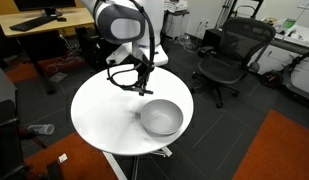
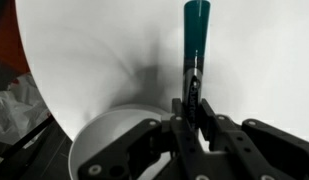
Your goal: Put the marker on the table
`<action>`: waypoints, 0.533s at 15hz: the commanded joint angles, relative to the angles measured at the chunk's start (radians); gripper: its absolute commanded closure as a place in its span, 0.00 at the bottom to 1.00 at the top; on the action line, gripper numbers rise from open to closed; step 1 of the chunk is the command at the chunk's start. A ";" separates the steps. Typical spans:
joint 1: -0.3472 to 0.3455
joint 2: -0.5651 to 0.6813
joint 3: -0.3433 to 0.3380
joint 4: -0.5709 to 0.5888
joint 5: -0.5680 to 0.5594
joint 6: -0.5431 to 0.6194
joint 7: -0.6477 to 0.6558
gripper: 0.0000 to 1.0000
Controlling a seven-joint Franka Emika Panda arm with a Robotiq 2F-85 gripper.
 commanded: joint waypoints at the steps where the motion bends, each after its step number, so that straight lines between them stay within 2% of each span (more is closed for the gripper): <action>1: -0.003 -0.097 0.018 -0.208 0.021 0.134 0.002 0.95; 8: 0.022 -0.140 0.032 -0.427 0.026 0.351 0.003 0.95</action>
